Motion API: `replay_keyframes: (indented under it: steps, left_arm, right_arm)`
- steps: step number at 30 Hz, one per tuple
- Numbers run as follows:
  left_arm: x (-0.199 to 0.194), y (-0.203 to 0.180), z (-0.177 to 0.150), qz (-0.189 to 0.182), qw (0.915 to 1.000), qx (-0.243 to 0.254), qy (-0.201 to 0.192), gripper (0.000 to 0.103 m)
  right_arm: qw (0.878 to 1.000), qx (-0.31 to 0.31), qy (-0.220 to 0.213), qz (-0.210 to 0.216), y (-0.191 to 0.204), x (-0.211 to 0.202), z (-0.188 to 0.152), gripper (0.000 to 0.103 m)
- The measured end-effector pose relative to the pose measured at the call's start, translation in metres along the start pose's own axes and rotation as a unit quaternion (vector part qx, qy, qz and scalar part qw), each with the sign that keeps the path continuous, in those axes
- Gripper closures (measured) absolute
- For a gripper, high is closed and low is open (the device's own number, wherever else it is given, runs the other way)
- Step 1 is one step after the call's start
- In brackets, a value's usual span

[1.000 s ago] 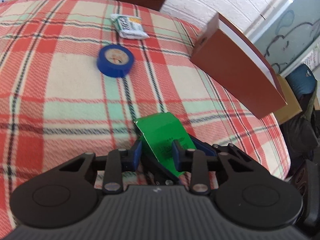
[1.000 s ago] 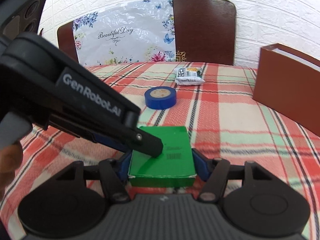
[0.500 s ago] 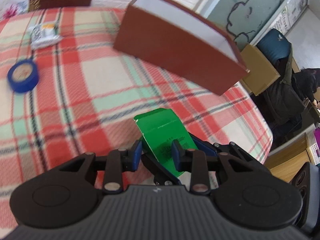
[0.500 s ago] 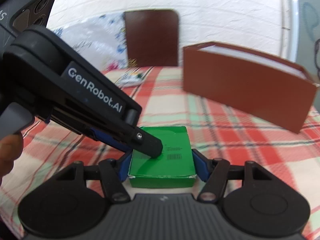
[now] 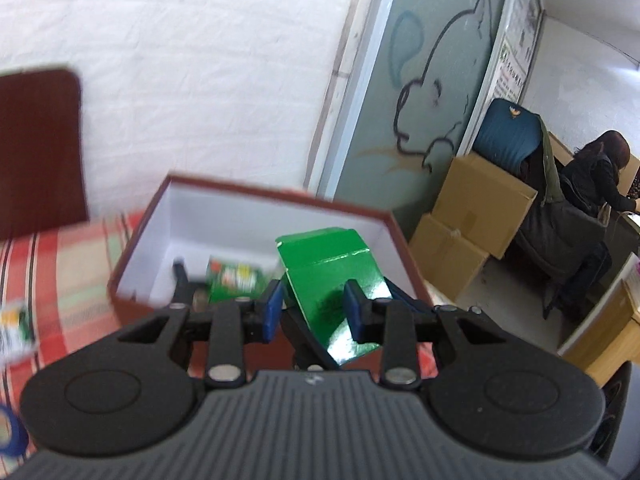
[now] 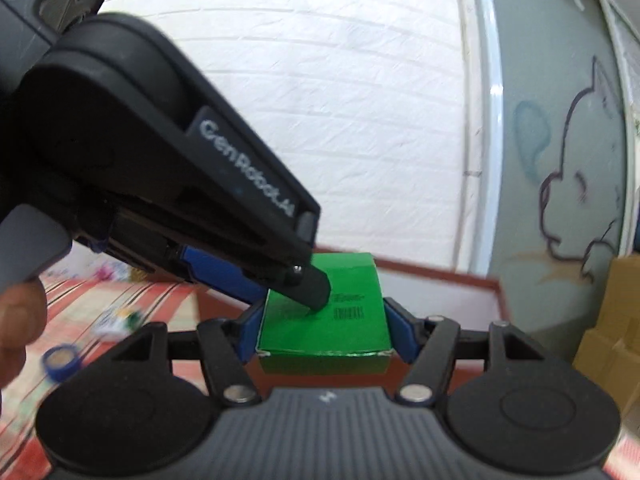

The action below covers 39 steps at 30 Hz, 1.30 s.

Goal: Organize objects
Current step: 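Carry the small green box into the brown box and release it, then move the right gripper over the blue tape roll and grasp it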

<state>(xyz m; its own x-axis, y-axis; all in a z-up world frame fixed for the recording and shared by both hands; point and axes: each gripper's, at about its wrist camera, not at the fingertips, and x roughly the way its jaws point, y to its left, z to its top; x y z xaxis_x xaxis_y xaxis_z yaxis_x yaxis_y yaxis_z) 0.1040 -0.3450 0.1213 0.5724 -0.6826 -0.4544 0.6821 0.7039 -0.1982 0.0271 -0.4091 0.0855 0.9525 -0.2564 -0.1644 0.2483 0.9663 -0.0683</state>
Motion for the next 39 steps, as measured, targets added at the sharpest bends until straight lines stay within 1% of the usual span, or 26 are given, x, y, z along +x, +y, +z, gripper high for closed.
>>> replay_keyframes:
  steps: [2,4,6,7,8,9,10,11,12,13,14,15,17,19,21,23,25,27,29,30,32,34,36,37,38,39]
  left_arm:
    - [0.012,-0.006,0.009,0.007,0.9997,0.02,-0.016,0.063]
    - [0.025,-0.008,0.016,0.014,0.9992,0.032,-0.02,0.063]
    - [0.039,-0.006,0.019,0.02,0.9995,0.025,-0.006,0.06]
    - [0.045,-0.004,0.018,0.033,0.9992,0.021,0.007,0.057]
    - [0.051,-0.001,0.017,0.055,0.9982,0.014,0.02,0.051]
    - [0.056,0.005,0.015,0.077,0.9965,0.006,0.033,0.05]
    - [0.059,0.012,0.012,0.089,0.995,-0.001,0.045,0.049]
    - [0.06,0.019,0.008,0.094,0.9942,-0.007,0.052,0.044]
    - [0.059,0.024,0.004,0.097,0.9939,-0.011,0.052,0.042]
    - [0.057,0.029,0.0,0.102,0.9934,-0.011,0.051,0.031]
    - [0.054,0.032,-0.003,0.106,0.9932,-0.011,0.047,0.027]
    - [0.049,0.036,-0.005,0.108,0.9933,-0.012,0.039,0.022]
    - [0.039,0.039,-0.007,0.1,0.9942,-0.015,0.035,0.021]
    - [0.025,0.037,-0.01,0.099,0.9948,0.002,0.024,0.02]
    - [0.008,0.034,-0.017,0.107,0.9939,0.027,0.004,0.019]
    - [-0.013,0.038,-0.027,0.111,0.9929,0.041,-0.015,0.018]
    - [-0.037,0.048,-0.042,0.118,0.9918,0.042,-0.026,0.016]
    - [-0.057,0.065,-0.06,0.122,0.9916,0.033,-0.026,0.015]
    - [-0.083,0.083,-0.083,0.139,0.9898,0.023,-0.02,0.015]
    - [-0.097,0.094,-0.095,0.147,0.9889,0.014,-0.015,0.015]
    - [-0.128,0.118,-0.123,0.163,0.9867,-0.008,-0.002,0.015]
    - [-0.155,0.144,-0.151,0.194,0.9806,-0.027,0.014,0.015]
    - [-0.181,0.171,-0.176,0.237,0.9697,-0.044,0.037,0.016]
    - [-0.192,0.185,-0.188,0.265,0.9616,-0.052,0.049,0.016]
    - [-0.202,0.2,-0.199,0.296,0.9515,-0.061,0.06,0.015]
    - [-0.213,0.214,-0.21,0.322,0.9421,-0.072,0.061,0.013]
  right_arm:
    - [1.0,0.005,-0.009,-0.011,-0.007,0.016,0.008,0.041]
    - [1.0,0.011,-0.008,-0.021,-0.013,0.036,0.013,0.041]
    - [0.999,0.009,0.001,-0.036,-0.016,0.055,0.012,0.041]
    - [0.999,0.009,0.011,-0.041,-0.022,0.058,0.01,0.04]
    - [0.999,0.008,0.019,-0.042,-0.023,0.066,0.007,0.04]
    - [0.999,0.001,0.035,-0.036,-0.025,0.072,0.005,0.038]
    - [0.998,-0.01,0.055,-0.03,-0.022,0.08,0.002,0.038]
    - [0.997,-0.022,0.066,-0.035,-0.018,0.084,-0.002,0.036]
    - [0.996,-0.033,0.07,-0.041,-0.015,0.086,-0.006,0.024]
    - [0.996,-0.03,0.064,-0.046,-0.013,0.085,-0.009,0.022]
    - [0.997,-0.019,0.066,-0.047,-0.015,0.084,-0.01,0.021]
    - [0.997,0.002,0.072,-0.041,-0.018,0.084,-0.01,0.015]
    - [0.996,0.031,0.078,-0.034,-0.02,0.08,-0.011,0.013]
    - [0.997,0.025,0.058,-0.042,-0.012,0.067,-0.014,0.012]
    - [0.998,0.023,0.035,-0.048,-0.002,0.049,-0.018,0.011]
    - [0.998,0.028,0.017,-0.045,0.008,0.032,-0.024,0.01]
    - [0.999,0.032,0.014,-0.034,0.021,0.015,-0.03,0.006]
    - [0.999,0.031,0.026,-0.008,0.038,0.002,-0.037,0.004]
    - [0.998,0.023,0.057,0.029,0.058,-0.006,-0.042,0.003]
    - [0.995,0.019,0.081,0.055,0.059,0.004,-0.044,0.003]
    - [0.983,0.002,0.139,0.117,0.08,0.009,-0.05,0.002]
    - [0.967,-0.026,0.193,0.162,0.103,0.015,-0.059,0.002]
    - [0.953,-0.047,0.23,0.19,0.128,0.015,-0.067,0.004]
    - [0.948,-0.053,0.242,0.201,0.14,0.011,-0.068,0.005]
    - [0.944,-0.06,0.249,0.208,0.15,0.011,-0.069,0.005]
    - [0.942,-0.074,0.25,0.211,0.164,0.009,-0.068,0.005]
